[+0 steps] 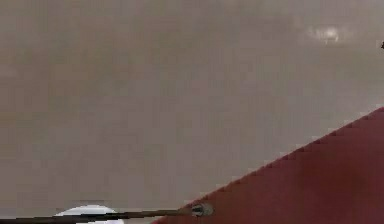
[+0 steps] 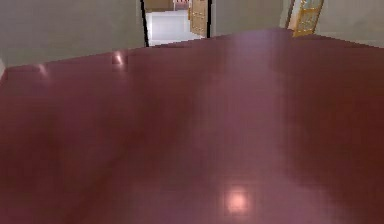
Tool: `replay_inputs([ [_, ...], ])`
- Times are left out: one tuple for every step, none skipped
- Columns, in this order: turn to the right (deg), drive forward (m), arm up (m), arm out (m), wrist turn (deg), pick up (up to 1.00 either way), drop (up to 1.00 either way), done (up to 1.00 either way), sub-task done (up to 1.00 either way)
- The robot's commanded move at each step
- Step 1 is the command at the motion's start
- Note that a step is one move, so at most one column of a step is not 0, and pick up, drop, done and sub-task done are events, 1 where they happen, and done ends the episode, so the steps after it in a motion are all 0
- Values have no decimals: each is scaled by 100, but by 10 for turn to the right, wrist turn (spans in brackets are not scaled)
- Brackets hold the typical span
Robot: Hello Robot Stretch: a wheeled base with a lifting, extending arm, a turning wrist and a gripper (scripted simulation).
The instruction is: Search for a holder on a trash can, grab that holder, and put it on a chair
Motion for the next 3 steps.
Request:
replay_inputs([
  [0,5,0,0,0,0,0,0,0],
  [450,0,0,0,0,0,0,0,0],
  [450,0,0,0,0,0,0,0,0],
])
